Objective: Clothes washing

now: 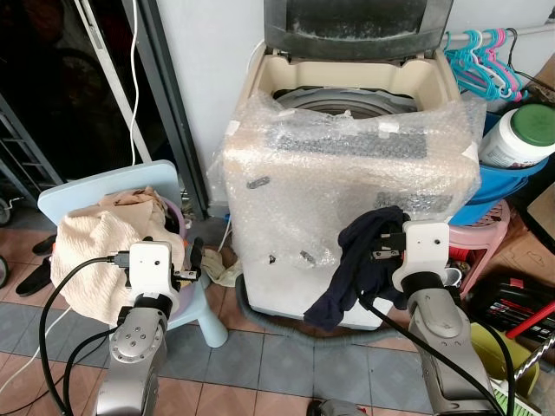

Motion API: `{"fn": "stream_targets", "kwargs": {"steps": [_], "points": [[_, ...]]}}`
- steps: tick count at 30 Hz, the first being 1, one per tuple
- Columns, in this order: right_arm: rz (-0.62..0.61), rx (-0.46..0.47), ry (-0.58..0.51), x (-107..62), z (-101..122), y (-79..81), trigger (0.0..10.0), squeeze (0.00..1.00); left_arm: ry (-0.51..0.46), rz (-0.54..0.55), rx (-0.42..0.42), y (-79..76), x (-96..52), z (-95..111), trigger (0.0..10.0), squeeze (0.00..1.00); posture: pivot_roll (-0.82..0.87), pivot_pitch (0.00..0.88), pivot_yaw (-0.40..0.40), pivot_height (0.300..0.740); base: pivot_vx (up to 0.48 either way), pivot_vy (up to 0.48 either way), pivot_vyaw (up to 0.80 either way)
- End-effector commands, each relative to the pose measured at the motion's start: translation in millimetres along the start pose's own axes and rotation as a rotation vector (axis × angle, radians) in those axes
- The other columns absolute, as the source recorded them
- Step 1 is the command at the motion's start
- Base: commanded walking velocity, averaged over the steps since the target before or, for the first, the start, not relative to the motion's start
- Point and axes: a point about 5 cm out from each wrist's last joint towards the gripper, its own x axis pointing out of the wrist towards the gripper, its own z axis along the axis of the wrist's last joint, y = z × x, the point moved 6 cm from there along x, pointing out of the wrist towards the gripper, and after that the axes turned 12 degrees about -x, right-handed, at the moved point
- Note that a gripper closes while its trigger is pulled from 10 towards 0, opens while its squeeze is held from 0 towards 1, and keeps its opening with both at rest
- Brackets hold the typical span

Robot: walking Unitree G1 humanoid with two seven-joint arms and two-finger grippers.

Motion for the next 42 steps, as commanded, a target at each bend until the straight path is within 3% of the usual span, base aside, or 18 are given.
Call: {"fn": "stream_targets", "kwargs": {"steps": [1, 3, 7, 13, 22, 31, 33, 34, 36, 37, 42], "points": [[0.070, 0.059, -0.145, 21.8, 42, 8.3, 10.0, 0.00, -0.020, 0.031, -0.036, 1.5, 5.5, 9, 10.0, 0.00, -0.05, 0.000, 0.045, 0.740, 0.000, 0.000, 0.00], [0.100, 0.081, -0.191, 29.5, 56, 12.6, 10.0, 0.00, -0.022, 0.039, -0.057, 0.7, 8.8, 12, 10.0, 0.00, -0.05, 0.000, 0.045, 0.740, 0.000, 0.000, 0.00], [0.105, 0.088, -0.189, 28.4, 56, 17.8, 10.0, 0.00, -0.020, 0.035, -0.058, -0.4, 9.6, 13, 10.0, 0.00, -0.05, 0.008, 0.045, 0.740, 0.000, 0.000, 0.00], [0.090, 0.089, -0.227, 31.9, 66, 12.3, 10.0, 0.00, -0.019, 0.039, -0.066, -0.5, 9.1, 14, 10.0, 0.00, -0.05, 0.012, 0.047, 0.740, 0.000, 0.000, 0.00], [0.194, 0.054, -0.436, 43.8, 127, 11.8, 10.0, 0.00, -0.016, 0.022, -0.069, -3.1, 9.3, 13, 10.0, 0.00, -0.05, 0.004, 0.050, 0.740, 0.000, 0.000, 0.62], [0.149, 0.000, -0.571, 70.1, 182, -23.3, 10.0, 0.00, -0.011, 0.015, -0.075, -6.3, 10.6, 11, 10.0, 0.00, -0.05, 0.000, 0.042, 0.740, 0.000, 0.000, 0.00], [0.076, -0.015, -0.600, 79.9, 199, -43.3, 10.0, 0.00, -0.010, 0.014, -0.076, -6.9, 10.8, 10, 10.0, 0.00, -0.05, 0.000, 0.042, 0.740, 0.000, 0.000, 0.00], [0.042, 0.003, -0.601, 84.4, 204, -53.6, 10.0, 0.00, -0.010, 0.013, -0.077, -7.5, 11.0, 10, 10.0, 0.00, -0.05, 0.000, 0.041, 0.740, 0.000, 0.000, 0.00], [-0.086, 0.076, -0.610, 97.7, 226, -93.0, 10.0, 0.00, -0.009, 0.002, -0.085, -10.3, 11.7, 10, 10.0, 0.00, -0.05, 0.000, 0.037, 0.740, 0.120, 0.000, 0.00], [-0.100, 0.087, -0.616, 99.5, 231, -99.2, 10.0, 0.00, -0.009, 0.002, -0.085, -11.0, 11.9, 10, 10.0, 0.00, -0.05, 0.000, 0.036, 0.740, 0.240, 0.000, 0.00], [-0.099, 0.080, -0.634, 103.8, 237, -102.3, 10.0, 0.00, -0.011, -0.002, -0.103, -12.9, 9.8, 9, 10.0, 0.00, -0.05, 0.000, 0.022, 0.740, 0.309, 0.000, 0.00]]}}
